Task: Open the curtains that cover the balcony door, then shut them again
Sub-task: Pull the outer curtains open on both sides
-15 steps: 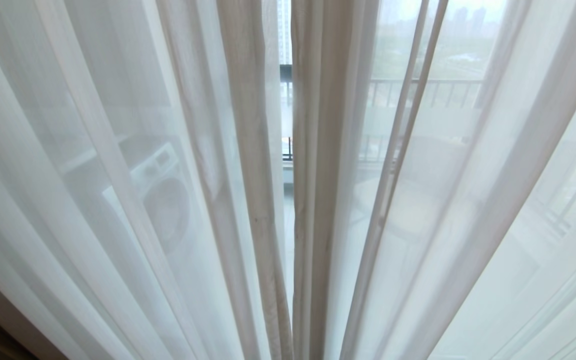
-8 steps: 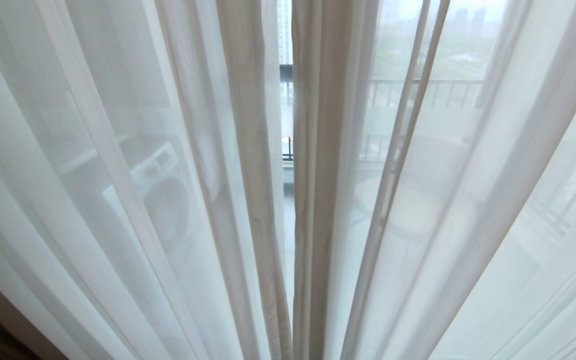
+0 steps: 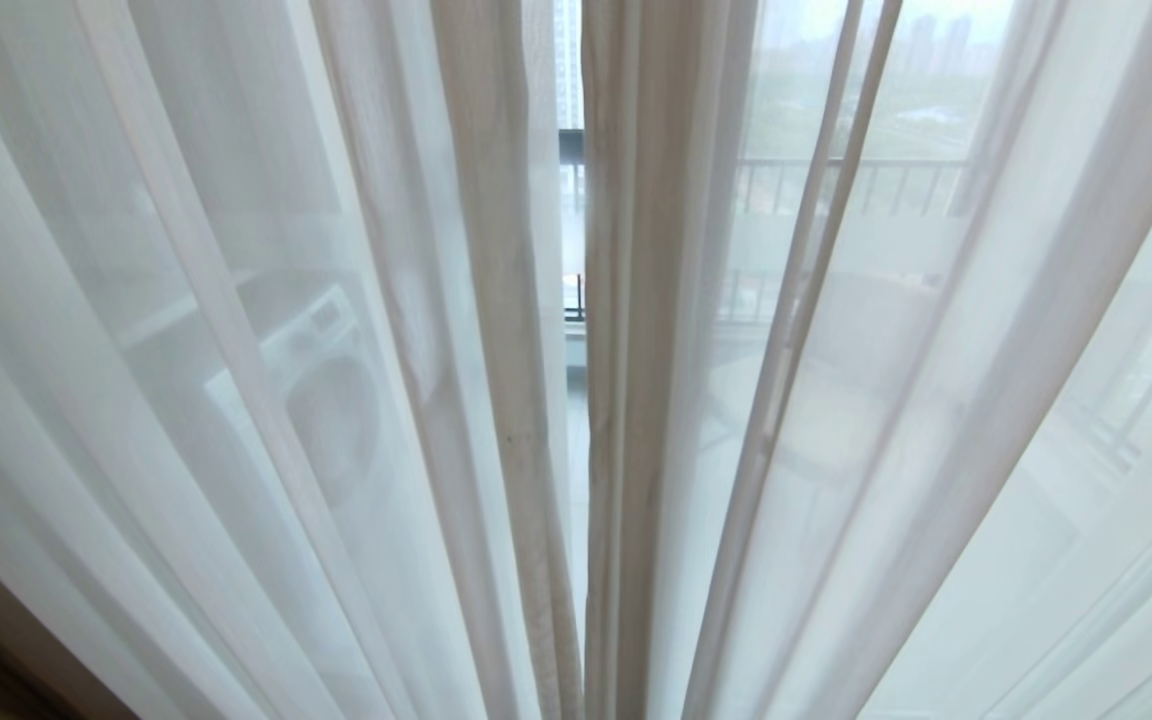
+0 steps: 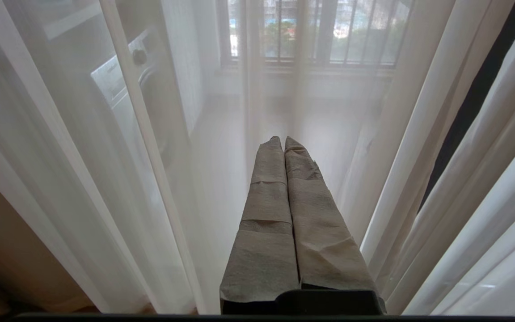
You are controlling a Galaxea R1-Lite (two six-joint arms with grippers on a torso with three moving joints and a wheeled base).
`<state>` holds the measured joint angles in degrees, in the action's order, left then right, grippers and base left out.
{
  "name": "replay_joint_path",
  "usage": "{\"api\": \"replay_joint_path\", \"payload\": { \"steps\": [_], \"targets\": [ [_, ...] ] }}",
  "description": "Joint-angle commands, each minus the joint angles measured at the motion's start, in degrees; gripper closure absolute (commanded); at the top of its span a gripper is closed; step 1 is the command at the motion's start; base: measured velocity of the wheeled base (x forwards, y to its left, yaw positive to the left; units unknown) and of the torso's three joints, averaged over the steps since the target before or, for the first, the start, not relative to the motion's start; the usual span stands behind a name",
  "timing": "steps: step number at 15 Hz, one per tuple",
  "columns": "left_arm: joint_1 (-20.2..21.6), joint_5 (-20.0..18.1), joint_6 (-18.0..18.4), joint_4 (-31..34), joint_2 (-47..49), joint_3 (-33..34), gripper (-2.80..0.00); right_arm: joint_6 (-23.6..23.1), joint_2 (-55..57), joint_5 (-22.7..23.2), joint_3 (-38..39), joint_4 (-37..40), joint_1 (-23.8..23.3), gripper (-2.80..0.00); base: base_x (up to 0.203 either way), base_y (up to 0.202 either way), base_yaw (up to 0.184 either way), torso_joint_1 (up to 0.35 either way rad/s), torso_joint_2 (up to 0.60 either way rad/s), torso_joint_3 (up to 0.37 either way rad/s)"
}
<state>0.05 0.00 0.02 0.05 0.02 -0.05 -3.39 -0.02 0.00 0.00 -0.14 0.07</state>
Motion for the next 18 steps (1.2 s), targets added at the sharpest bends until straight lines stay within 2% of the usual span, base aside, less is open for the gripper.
{"api": "replay_joint_path", "payload": {
  "steps": [1, 3, 6, 8, 11, 15, 16, 18],
  "targets": [
    [0.0, -0.21, -0.12, 0.0, -0.02, -0.64, 0.0, -0.04, 0.02, 0.0, 0.0, -0.03, 0.01, 0.0, 0.0, 0.0, 0.0, 0.0, 0.0, 0.0],
    [-0.03, -2.48, -1.26, 1.2, 0.11, -4.39, 0.0, -0.04, 0.02, 0.0, 0.0, -0.03, 0.01, 0.0, 0.0, 0.0, 0.0, 0.0, 0.0, 0.0],
    [-0.04, -9.47, -1.81, 3.09, 3.11, -10.18, 0.0, -0.04, 0.02, 0.0, 0.0, -0.03, 0.01, 0.0, 0.0, 0.0, 0.0, 0.0, 0.0, 0.0],
    [-0.25, -14.32, -2.15, 3.35, 9.08, -14.12, 0.0, -0.04, 0.02, 0.0, 0.0, -0.03, 0.01, 0.0, 0.0, 0.0, 0.0, 0.0, 0.0, 0.0],
    [-1.79, -23.58, -3.04, 3.3, 20.28, -22.3, 0.0, -0.04, 0.02, 0.0, 0.0, -0.03, 0.01, 0.0, 0.0, 0.0, 0.0, 0.0, 0.0, 0.0],
    [-3.62, -36.05, -3.31, 3.15, 36.56, -35.62, 0.0, -0.04, 0.02, 0.0, 0.0, -0.03, 0.01, 0.0, 0.0, 0.0, 0.0, 0.0, 0.0, 0.0],
    [-4.83, -38.07, -3.31, 3.12, 40.37, -38.92, 0.0, -0.04, 0.02, 0.0, 0.0, -0.03, 0.01, 0.0, 0.0, 0.0, 0.0, 0.0, 0.0, 0.0],
    [-8.51, -39.78, -3.19, 3.02, 47.42, -45.12, 0.0, -0.04, 0.02, 0.0, 0.0, -0.03, 0.01, 0.0, 0.0, 0.0, 0.0, 0.0, 0.0, 0.0]
  ]
}}
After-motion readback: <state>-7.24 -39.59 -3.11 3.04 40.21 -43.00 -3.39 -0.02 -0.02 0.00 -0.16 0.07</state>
